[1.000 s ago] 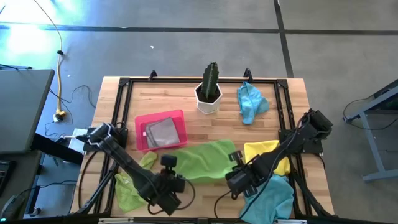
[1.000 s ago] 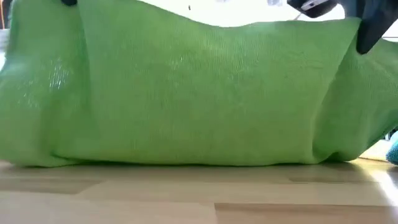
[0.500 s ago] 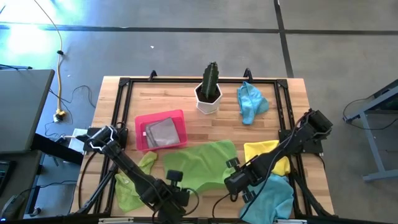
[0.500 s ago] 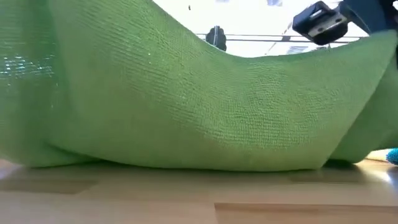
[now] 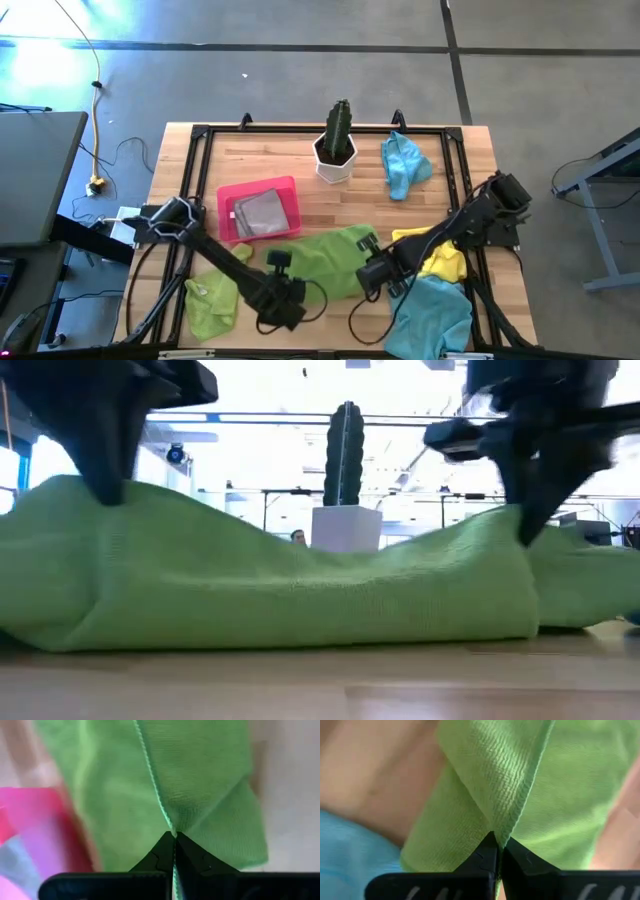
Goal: Fold microfiber towels
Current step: Fold the green microfiber cloth
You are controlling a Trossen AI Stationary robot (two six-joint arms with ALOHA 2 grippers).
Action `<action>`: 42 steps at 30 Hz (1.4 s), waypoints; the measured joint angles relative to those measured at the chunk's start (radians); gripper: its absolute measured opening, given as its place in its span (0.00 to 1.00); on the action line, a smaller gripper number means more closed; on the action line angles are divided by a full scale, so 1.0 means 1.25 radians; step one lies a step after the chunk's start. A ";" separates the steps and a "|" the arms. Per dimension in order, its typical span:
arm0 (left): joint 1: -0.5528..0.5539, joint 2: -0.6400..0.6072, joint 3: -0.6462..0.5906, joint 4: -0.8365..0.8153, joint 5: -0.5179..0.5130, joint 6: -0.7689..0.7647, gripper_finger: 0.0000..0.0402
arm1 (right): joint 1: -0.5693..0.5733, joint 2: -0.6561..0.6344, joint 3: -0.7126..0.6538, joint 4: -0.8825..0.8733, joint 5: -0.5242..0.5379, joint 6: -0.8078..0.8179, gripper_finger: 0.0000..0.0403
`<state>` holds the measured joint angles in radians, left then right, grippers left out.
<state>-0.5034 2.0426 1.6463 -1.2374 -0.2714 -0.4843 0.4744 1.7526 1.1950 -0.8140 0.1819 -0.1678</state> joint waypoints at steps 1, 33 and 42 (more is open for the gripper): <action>0.007 0.000 0.000 -0.008 -0.012 0.000 0.00 | -0.014 0.000 0.000 -0.001 0.002 -0.014 0.00; 0.155 0.000 -0.103 -0.081 -0.116 -0.030 0.00 | -0.302 0.003 0.000 -0.008 -0.075 -0.208 0.00; 0.168 0.000 -0.103 -0.083 -0.114 -0.059 0.04 | -0.307 0.024 0.000 -0.006 -0.060 -0.204 0.11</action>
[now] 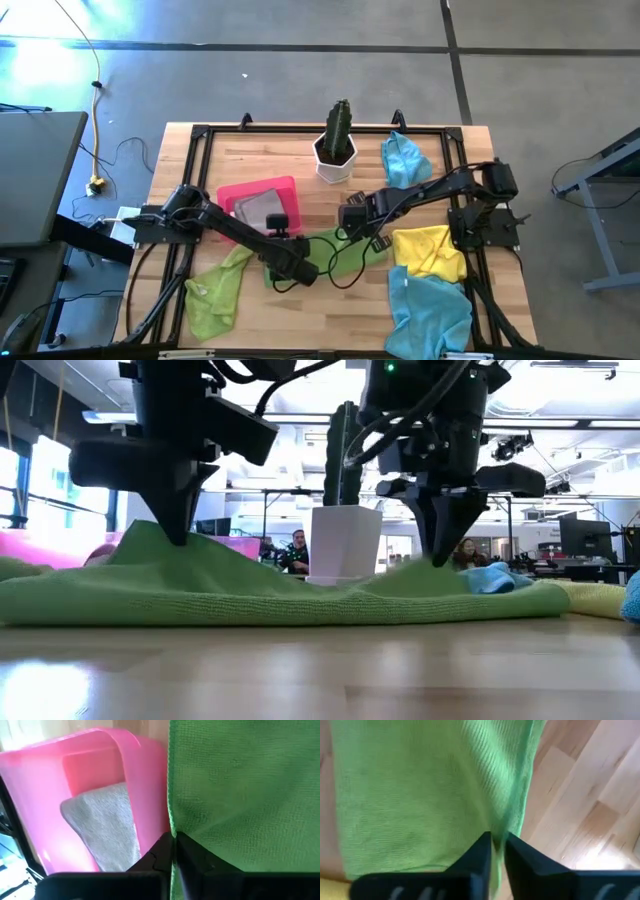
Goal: Fold microfiber towels
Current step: Fold the green microfiber cloth
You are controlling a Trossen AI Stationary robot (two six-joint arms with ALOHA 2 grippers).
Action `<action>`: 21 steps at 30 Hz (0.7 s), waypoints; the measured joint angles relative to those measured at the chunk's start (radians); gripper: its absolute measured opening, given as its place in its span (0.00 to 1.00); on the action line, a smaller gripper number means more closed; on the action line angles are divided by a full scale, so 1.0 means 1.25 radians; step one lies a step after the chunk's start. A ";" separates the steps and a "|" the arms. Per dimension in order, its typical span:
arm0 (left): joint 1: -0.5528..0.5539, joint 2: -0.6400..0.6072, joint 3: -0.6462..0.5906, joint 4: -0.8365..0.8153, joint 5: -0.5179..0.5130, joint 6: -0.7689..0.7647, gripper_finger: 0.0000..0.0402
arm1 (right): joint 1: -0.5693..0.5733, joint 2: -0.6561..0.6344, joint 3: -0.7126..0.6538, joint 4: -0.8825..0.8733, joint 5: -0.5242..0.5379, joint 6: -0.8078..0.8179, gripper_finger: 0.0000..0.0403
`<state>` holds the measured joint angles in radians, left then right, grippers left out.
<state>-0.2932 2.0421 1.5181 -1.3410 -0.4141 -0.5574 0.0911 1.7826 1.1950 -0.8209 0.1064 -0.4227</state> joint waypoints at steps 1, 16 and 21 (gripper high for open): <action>-0.001 0.000 0.000 -0.002 0.007 -0.010 0.06 | 0.001 0.002 0.000 0.000 0.009 0.006 0.15; -0.027 0.000 0.000 -0.063 0.033 0.026 0.30 | 0.044 -0.004 0.000 -0.105 -0.046 0.304 0.31; -0.082 -0.001 0.000 0.006 0.033 0.121 0.27 | 0.092 -0.004 0.000 -0.063 -0.043 0.312 0.29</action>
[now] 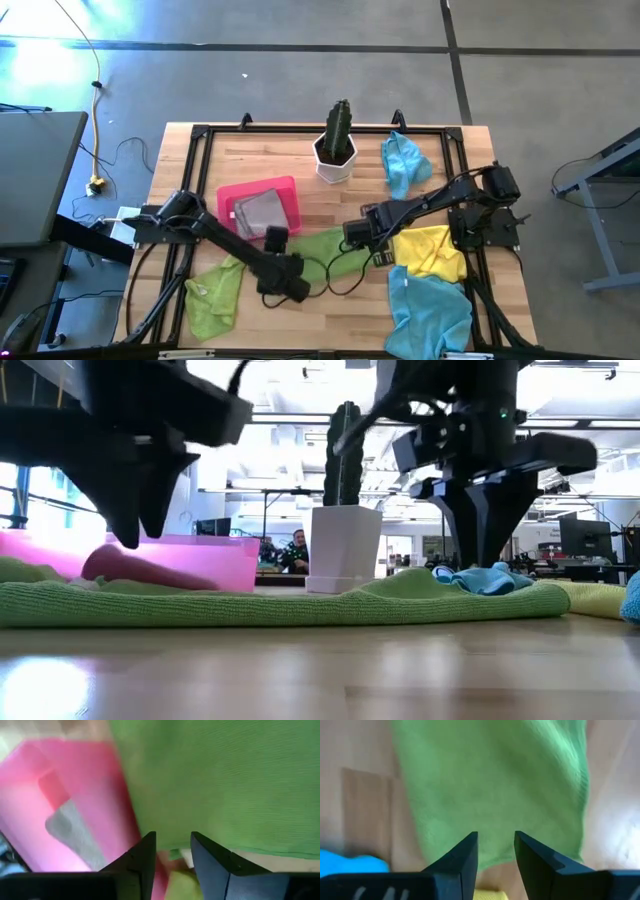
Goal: Fold microfiber towels
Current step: Fold the green microfiber cloth
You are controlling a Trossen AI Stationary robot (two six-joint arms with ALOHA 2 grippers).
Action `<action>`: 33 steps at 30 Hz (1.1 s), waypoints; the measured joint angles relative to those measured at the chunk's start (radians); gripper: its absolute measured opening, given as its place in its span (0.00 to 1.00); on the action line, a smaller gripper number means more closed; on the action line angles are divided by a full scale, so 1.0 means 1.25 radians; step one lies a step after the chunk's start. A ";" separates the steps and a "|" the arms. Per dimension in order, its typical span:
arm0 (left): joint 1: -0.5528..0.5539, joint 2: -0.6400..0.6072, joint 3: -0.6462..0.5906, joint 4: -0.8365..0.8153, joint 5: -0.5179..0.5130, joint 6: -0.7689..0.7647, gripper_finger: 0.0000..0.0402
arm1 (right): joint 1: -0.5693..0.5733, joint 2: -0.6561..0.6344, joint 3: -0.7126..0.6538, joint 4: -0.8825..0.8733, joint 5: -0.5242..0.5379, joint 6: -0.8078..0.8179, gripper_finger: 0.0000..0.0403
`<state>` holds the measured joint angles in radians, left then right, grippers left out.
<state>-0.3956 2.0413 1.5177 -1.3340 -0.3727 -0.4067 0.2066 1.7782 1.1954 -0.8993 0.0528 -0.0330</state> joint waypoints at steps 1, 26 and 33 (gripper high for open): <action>-0.008 -0.001 0.000 0.009 0.000 0.008 0.27 | 0.007 0.000 0.000 0.008 0.003 0.006 0.29; -0.033 -0.019 -0.178 0.222 0.113 -0.068 0.26 | 0.076 -0.002 -0.156 0.200 0.160 0.280 0.29; -0.036 -0.050 -0.177 0.238 0.242 -0.099 0.26 | 0.078 -0.008 -0.202 0.239 0.155 0.316 0.29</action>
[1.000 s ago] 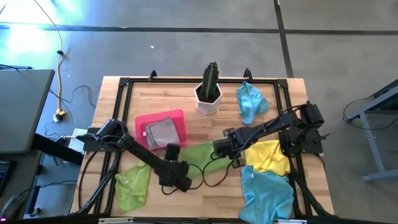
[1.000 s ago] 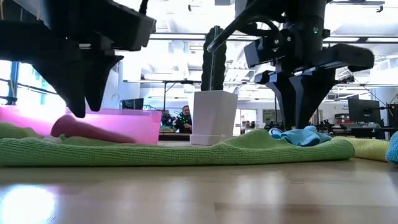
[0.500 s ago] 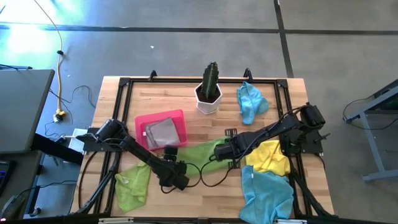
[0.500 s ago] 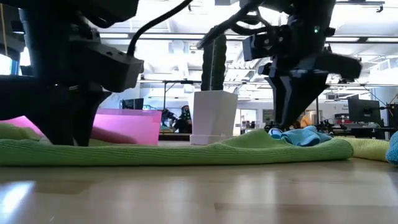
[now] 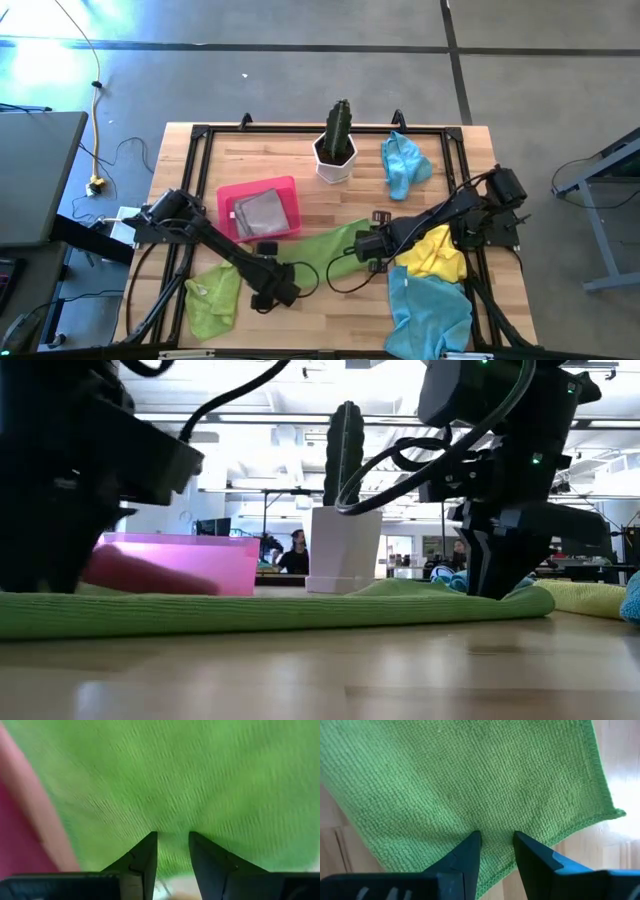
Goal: Fold microfiber towels
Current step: Fold the green microfiber cloth
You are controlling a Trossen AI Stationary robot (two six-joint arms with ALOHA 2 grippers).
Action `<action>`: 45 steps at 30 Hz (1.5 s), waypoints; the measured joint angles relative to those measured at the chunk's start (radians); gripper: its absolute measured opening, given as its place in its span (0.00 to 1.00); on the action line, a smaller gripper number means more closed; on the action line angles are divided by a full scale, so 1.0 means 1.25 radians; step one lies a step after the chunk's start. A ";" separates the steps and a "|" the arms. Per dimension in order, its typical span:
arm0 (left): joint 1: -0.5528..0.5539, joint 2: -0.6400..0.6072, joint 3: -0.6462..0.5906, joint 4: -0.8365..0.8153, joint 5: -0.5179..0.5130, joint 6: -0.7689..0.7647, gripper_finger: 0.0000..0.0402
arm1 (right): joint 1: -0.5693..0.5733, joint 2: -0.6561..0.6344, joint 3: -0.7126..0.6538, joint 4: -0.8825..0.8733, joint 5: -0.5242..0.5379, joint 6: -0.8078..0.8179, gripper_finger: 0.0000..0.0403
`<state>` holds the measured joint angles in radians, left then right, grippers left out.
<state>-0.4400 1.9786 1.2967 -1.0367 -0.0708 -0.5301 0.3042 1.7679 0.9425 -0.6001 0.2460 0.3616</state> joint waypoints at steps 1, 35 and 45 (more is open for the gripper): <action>0.000 -0.002 0.000 -0.001 0.024 -0.002 0.26 | 0.000 0.000 -0.001 0.000 -0.002 -0.002 0.29; -0.011 -0.111 -0.172 0.315 -0.120 -0.092 0.26 | 0.005 -0.306 -0.260 0.193 0.004 0.185 0.29; -0.035 -0.138 -0.279 0.492 -0.140 -0.260 0.26 | -0.031 -0.368 -0.354 0.306 0.004 0.431 0.38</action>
<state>-0.4837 1.8056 0.9484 -0.4217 -0.2455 -0.8557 0.2653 1.3080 0.4997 -0.2180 0.2516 0.9007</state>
